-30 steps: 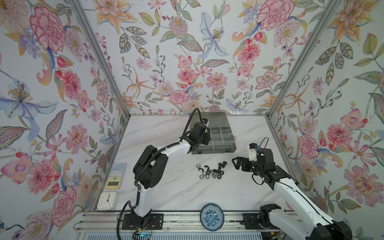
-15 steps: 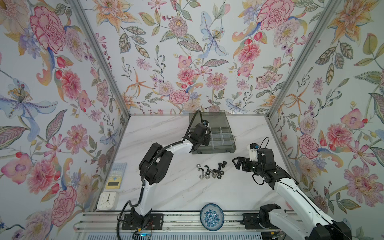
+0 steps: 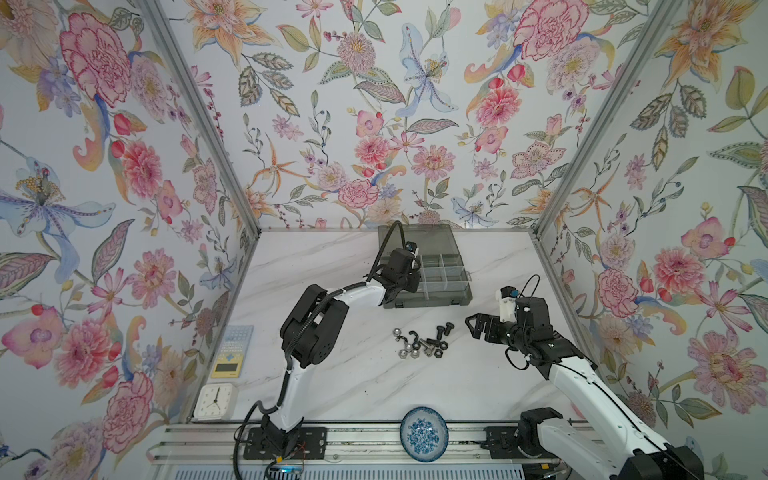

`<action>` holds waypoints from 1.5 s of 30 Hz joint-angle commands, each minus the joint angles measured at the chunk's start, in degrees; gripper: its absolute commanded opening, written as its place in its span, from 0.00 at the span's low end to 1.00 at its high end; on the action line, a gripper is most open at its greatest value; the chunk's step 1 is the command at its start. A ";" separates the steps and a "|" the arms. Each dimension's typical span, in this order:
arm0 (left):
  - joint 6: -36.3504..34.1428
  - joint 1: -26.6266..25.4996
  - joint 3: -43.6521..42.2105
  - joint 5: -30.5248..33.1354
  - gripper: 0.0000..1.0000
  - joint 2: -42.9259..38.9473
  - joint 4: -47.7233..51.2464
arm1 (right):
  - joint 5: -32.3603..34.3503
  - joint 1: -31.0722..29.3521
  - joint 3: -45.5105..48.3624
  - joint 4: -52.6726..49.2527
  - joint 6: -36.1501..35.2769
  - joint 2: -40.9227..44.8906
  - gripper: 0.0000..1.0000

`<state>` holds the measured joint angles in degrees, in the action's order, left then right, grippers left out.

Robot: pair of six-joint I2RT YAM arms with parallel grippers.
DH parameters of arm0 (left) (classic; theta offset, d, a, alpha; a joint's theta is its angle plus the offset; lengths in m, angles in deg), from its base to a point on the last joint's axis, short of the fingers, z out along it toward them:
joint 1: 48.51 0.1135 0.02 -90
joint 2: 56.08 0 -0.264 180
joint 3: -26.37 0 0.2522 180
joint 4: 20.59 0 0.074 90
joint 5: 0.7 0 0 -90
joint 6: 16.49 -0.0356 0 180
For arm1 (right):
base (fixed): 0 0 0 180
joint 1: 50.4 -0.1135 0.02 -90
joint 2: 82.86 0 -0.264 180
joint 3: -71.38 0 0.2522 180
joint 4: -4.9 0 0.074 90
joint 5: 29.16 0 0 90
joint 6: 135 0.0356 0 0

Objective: Sort the screws and nuts into containers
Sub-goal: 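Open the left gripper to drop the black wing nut into that compartment, then move the left gripper back beside the pile of nuts and bolts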

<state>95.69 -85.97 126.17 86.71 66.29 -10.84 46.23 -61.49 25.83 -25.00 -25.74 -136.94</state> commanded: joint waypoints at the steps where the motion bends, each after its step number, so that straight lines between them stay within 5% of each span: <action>1: -0.02 0.44 1.06 -0.05 0.27 -2.06 -1.81 | -0.33 0.45 0.67 -1.01 -0.83 1.15 0.99; 5: -1.06 0.45 1.73 -1.01 0.41 -4.25 -1.31 | -0.46 0.61 0.77 -1.01 -0.90 1.53 0.99; 12: -0.48 0.43 -2.44 -2.46 0.47 -11.39 -0.40 | -1.23 0.72 1.02 -1.00 -0.98 1.64 0.99; 29: 15.49 -5.47 -34.94 -2.42 0.57 -29.90 -1.29 | -1.68 -2.03 0.46 0.84 -0.89 -0.17 0.99; 35: 22.18 -7.20 -43.79 -3.47 0.57 -32.30 -6.74 | 0.10 -6.51 -1.13 0.96 -3.56 -3.22 1.00; 45: 22.86 -5.92 -48.98 -3.63 0.66 -40.79 -5.74 | 4.78 -17.45 -6.35 0.91 -7.60 -9.80 0.98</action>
<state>117.70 -92.85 79.09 83.47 27.51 -16.15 48.17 -76.40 21.96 -24.45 -30.68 -145.27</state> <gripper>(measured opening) 0.654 0.986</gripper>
